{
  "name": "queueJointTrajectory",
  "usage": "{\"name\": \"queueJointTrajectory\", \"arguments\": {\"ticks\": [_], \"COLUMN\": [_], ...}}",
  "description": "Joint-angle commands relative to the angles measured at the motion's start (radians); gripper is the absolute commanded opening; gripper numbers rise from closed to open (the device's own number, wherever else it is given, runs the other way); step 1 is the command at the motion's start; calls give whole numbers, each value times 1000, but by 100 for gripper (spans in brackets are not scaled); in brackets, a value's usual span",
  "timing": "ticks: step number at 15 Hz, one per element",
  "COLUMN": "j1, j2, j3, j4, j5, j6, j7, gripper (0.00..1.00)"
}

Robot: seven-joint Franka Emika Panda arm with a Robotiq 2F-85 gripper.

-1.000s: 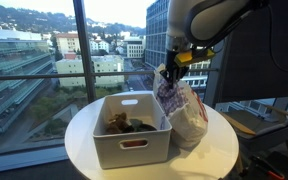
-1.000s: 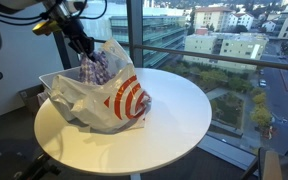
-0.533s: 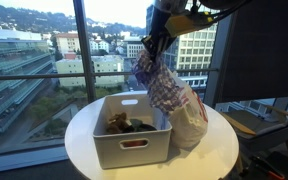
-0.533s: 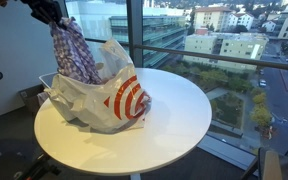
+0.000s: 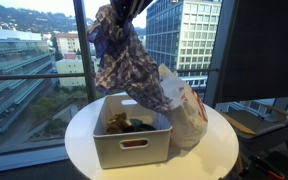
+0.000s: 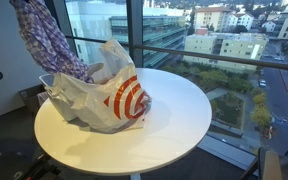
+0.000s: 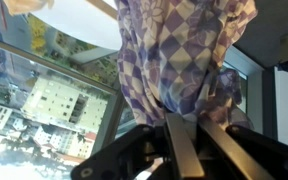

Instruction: Remove the objects inside the bag

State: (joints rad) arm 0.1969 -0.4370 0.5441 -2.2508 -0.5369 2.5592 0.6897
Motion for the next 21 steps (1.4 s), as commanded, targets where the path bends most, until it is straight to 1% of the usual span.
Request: {"name": "queueJointTrajectory", "arguments": {"ticks": [1,2,4,5,9,12,13,16,18,21], "j1": [-127,-160,-229,-276,-356,-376,-386,-391,-388,-385], "j2": [40,32,63,98,219,345,378,490,550,605], "j3": [56,89,115,122,115,99,98,96,96,116], "j4": [-13,-43,-73,-75,-128,-152,-157,-153,-142,-138], "j5": [-143,-194,-308,-371,-467,-444,-454,-440,-458,-399], "j6": [168,195,240,258,239,224,221,212,209,243], "j7": [37,83,163,192,226,182,182,139,117,36], "gripper": [4,4,4,4,4,4,4,4,4,4]}}
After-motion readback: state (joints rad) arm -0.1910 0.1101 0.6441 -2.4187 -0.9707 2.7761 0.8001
